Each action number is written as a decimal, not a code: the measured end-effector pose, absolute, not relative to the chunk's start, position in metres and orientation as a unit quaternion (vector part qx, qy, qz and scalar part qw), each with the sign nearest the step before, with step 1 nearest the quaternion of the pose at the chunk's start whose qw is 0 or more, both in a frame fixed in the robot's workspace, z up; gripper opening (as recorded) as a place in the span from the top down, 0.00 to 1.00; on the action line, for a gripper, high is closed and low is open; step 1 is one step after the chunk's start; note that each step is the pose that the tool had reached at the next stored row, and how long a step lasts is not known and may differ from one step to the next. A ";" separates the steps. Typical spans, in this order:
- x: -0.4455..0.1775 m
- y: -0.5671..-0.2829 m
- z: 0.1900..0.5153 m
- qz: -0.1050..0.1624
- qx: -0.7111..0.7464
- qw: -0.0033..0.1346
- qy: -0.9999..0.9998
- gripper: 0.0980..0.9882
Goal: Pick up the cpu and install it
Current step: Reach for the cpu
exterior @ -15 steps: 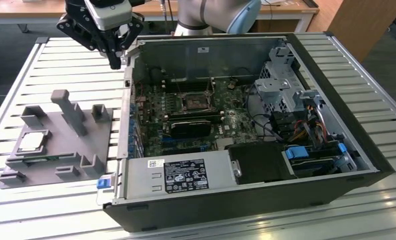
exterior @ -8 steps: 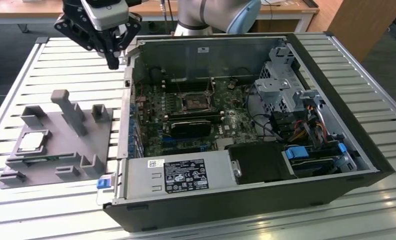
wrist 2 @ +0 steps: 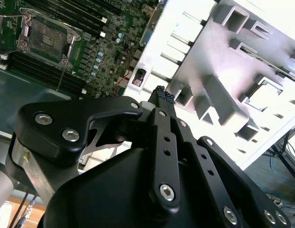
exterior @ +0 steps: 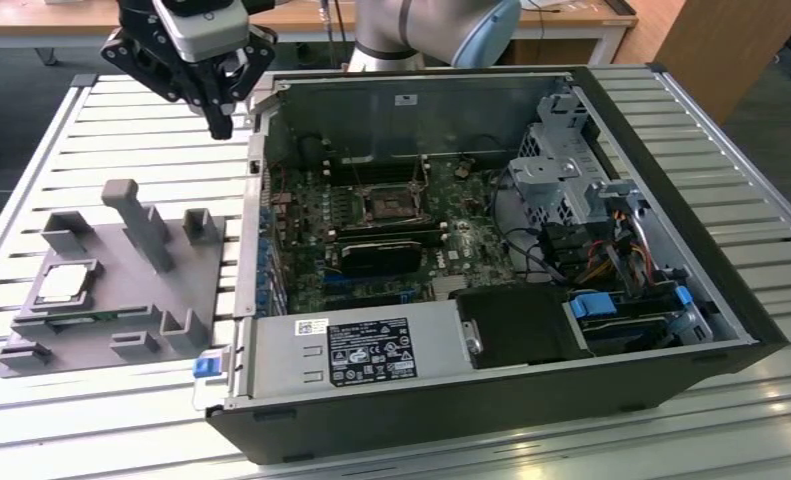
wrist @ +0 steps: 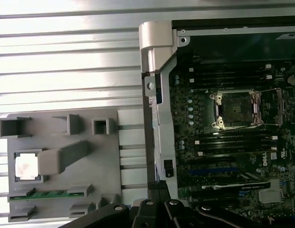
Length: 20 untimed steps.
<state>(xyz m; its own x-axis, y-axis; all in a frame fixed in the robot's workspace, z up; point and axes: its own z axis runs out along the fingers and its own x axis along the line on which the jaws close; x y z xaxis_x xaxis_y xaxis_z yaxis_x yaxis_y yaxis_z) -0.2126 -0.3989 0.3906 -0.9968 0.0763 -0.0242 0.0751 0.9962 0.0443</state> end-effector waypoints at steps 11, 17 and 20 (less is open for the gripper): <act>-0.219 -0.399 0.390 0.022 0.038 0.013 0.999 0.99; -0.223 -0.399 0.390 0.022 0.038 0.013 0.999 0.99; -0.225 -0.399 0.390 0.022 0.038 0.013 0.999 0.99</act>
